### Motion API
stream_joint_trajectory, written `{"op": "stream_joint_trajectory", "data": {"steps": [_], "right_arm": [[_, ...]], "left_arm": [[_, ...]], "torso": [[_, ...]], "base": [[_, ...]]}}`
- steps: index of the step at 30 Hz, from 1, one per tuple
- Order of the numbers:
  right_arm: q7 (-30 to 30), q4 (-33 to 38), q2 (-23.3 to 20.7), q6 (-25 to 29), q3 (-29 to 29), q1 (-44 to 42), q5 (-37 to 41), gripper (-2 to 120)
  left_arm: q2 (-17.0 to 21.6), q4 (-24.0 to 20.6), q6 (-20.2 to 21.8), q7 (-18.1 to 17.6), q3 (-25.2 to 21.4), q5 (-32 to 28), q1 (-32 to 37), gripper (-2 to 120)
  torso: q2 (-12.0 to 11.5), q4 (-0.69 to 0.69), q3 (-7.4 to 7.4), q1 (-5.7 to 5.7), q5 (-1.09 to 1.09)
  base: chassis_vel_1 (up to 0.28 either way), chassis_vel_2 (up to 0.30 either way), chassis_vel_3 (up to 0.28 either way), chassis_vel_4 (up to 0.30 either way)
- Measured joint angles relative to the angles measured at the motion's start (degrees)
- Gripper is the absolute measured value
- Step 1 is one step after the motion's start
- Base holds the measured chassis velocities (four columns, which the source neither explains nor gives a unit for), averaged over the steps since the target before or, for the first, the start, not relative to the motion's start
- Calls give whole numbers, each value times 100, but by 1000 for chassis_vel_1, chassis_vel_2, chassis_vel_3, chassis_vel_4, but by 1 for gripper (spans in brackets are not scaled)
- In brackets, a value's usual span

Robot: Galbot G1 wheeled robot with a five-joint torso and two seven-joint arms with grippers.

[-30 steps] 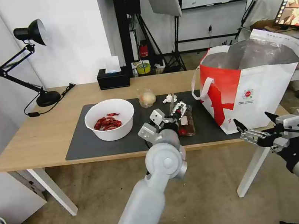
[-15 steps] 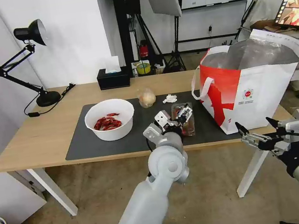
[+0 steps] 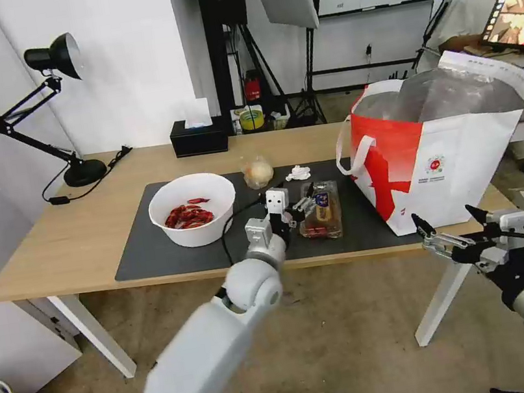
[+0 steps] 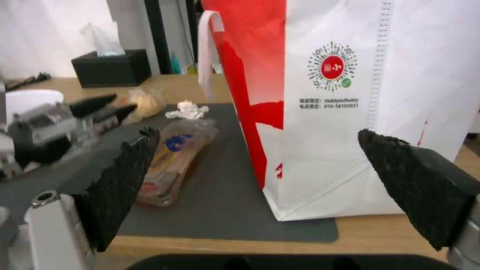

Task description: Pick up the trash from the table and place it into the takeout bag.

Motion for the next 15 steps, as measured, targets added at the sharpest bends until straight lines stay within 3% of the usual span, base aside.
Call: {"op": "stream_joint_trajectory", "data": {"steps": [9,15], "right_arm": [[8,-318,-85,71,-41,151,216,100],[12,-396,-119,53,-118,216,281,100]], "left_arm": [[493,309,-94,774,790,7,-596,17],[538,402,-177,914,935,-73,-801,0]], "torso": [[0,0,0,0,1],[0,0,0,0,1]], "base": [[0,0,0,0],[0,0,0,0]]}}
